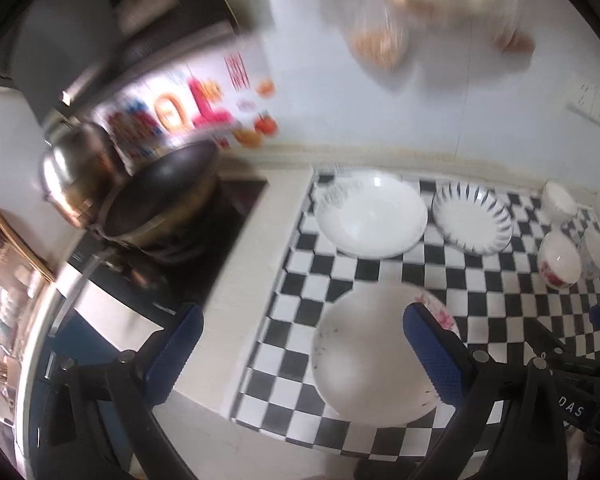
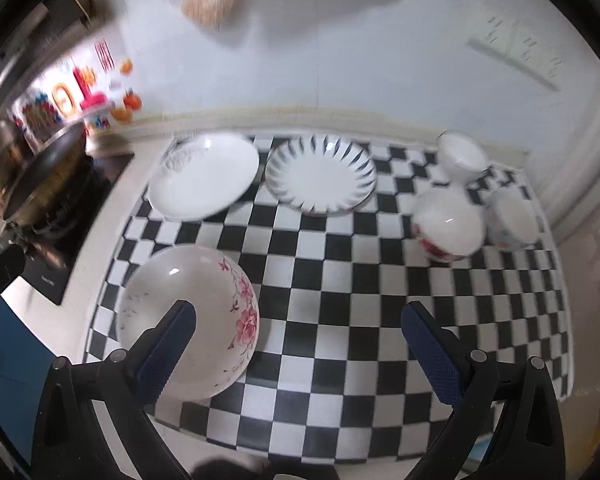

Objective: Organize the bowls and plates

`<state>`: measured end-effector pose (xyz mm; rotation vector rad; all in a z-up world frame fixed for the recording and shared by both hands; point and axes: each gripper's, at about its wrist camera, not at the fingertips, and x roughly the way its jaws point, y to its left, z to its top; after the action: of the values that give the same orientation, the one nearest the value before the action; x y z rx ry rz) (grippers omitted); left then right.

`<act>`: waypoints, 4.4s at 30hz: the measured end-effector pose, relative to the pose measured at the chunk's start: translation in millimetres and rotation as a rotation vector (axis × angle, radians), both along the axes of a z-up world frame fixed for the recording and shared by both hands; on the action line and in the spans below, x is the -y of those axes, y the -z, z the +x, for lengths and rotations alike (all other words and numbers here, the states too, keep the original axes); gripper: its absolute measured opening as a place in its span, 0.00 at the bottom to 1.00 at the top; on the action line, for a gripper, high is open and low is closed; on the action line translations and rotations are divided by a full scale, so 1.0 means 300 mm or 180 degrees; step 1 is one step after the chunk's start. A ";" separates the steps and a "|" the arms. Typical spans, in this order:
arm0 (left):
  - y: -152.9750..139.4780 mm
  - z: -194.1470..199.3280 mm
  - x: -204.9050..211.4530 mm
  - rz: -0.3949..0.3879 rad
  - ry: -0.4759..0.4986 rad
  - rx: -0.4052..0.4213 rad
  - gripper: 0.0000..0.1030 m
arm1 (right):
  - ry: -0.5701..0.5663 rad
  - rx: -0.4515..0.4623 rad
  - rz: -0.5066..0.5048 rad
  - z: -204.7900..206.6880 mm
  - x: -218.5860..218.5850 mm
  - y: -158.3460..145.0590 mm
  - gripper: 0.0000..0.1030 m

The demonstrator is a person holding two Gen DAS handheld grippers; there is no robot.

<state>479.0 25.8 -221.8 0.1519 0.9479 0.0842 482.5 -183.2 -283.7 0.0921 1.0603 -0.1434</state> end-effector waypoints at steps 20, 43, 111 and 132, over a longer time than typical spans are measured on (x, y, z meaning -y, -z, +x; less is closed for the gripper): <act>0.662 0.345 -0.101 -0.0795 0.0547 -0.1987 0.34 | 0.0048 -0.1543 0.1448 0.255 -0.023 0.615 0.60; 0.551 0.351 0.207 -0.0700 0.0905 -0.1845 0.34 | 0.0243 -0.1459 0.1437 0.183 0.150 0.528 0.21; 0.727 0.872 -0.176 -0.1880 -0.0596 -0.1638 0.39 | -0.1514 -0.1426 0.0843 1.355 -0.104 0.558 0.57; 0.753 0.960 -0.191 -0.1576 -0.0432 -0.1560 0.36 | -0.1493 -0.1494 0.0943 1.297 -0.091 0.600 0.22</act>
<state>766.9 83.0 -447.8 -0.3664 1.4380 -0.0685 871.7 -155.8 -463.8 0.0759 1.5374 0.4381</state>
